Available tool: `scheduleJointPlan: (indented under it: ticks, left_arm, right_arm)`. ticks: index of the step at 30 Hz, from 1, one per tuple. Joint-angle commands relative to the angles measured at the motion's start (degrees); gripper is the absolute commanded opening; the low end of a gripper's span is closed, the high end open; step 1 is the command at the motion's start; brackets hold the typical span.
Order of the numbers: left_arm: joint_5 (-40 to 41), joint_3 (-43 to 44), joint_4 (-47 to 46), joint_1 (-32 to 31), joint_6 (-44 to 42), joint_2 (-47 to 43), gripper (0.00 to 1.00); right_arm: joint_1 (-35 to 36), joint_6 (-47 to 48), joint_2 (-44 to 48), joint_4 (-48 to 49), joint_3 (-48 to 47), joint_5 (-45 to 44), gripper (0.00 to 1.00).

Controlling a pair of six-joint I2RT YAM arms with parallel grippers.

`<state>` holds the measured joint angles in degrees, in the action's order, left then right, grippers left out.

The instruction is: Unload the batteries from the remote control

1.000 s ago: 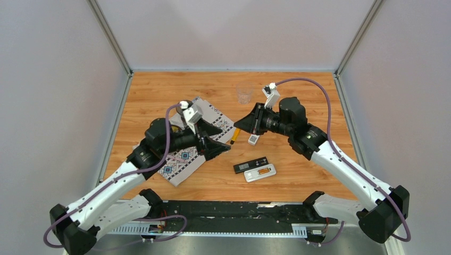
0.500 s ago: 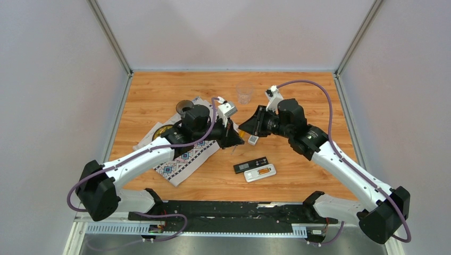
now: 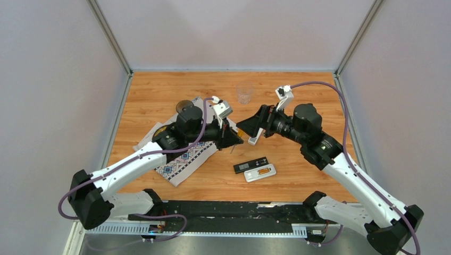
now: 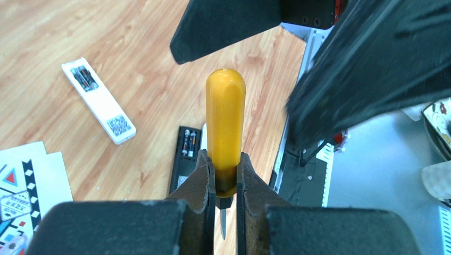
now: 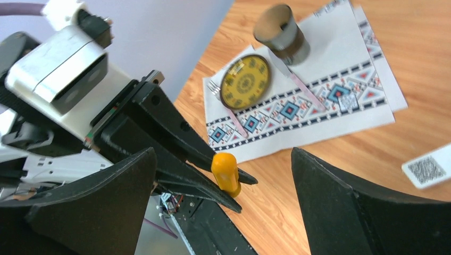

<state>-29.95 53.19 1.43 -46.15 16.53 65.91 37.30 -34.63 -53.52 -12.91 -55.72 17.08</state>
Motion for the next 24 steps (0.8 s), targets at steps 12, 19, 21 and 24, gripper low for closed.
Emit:
scheduleJointPlan:
  ticks: [12, 19, 21, 24]
  left_arm:
    - [-19.52, -2.56, -14.08, -0.17, 5.26, -14.23, 0.0]
    - [-24.18, -2.3, -18.83, -0.17, 8.86, -11.69, 0.0]
    - [-25.76, -2.04, -20.06, -0.17, 10.0, -10.81, 0.0]
    - [-26.12, -1.95, -20.68, -0.26, 11.23, -9.66, 0.0]
  right_arm:
    - [-0.74, 0.11, 9.58, 27.12, 4.92, 27.99, 0.95]
    - [0.05, -11.16, 2.98, 44.19, 6.15, 35.83, 0.8]
    - [1.02, -10.81, 1.93, 45.69, 5.98, 36.0, 0.79]
    - [2.07, -10.11, 0.7, 45.34, 5.37, 36.09, 0.76]
